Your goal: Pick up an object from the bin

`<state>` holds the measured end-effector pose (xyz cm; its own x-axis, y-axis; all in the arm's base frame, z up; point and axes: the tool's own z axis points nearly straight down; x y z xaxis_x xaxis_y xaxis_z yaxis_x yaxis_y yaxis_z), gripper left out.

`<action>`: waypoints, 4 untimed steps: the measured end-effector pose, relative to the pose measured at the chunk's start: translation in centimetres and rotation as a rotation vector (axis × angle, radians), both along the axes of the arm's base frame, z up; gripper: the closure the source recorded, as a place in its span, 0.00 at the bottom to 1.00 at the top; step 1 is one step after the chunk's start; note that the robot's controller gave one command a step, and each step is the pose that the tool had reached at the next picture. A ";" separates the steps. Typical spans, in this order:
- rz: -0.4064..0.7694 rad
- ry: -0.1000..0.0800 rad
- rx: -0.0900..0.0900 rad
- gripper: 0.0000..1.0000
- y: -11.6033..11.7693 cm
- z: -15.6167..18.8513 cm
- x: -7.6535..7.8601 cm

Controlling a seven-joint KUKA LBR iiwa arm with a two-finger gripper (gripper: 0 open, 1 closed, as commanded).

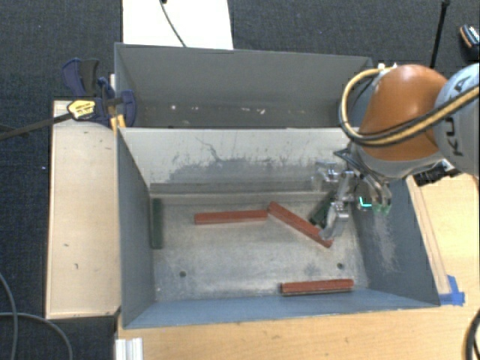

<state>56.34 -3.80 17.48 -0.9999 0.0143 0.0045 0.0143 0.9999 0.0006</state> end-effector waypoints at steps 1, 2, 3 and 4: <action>0.007 0.000 0.001 0.00 1.6 -10.9 2.3; 0.008 -0.006 0.000 1.00 1.5 -10.4 2.5; -0.048 -0.014 -0.003 1.00 -3.9 0.9 -1.9; -0.064 -0.014 -0.003 1.00 -6.1 5.4 -0.2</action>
Offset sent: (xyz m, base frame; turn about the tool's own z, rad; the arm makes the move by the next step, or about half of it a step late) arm 0.0239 0.0148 -0.1048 -0.0049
